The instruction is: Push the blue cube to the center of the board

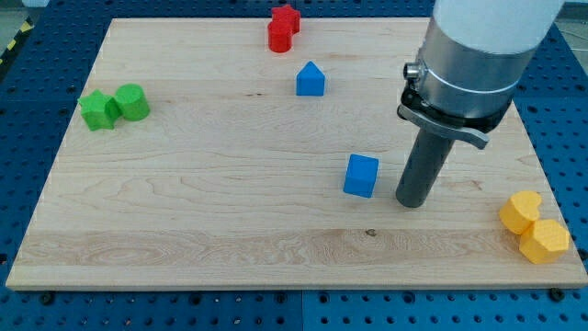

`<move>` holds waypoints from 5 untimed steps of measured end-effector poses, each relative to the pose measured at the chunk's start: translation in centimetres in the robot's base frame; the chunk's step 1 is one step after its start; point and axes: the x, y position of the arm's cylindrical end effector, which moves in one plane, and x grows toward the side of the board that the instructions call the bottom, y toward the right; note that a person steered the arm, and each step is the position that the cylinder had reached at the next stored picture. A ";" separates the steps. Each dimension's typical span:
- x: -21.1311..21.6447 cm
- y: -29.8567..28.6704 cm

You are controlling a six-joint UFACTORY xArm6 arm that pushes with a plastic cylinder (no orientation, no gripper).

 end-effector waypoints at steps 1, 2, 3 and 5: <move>-0.3 -0.7; -0.5 -2.1; -1.3 -4.2; -1.8 -5.1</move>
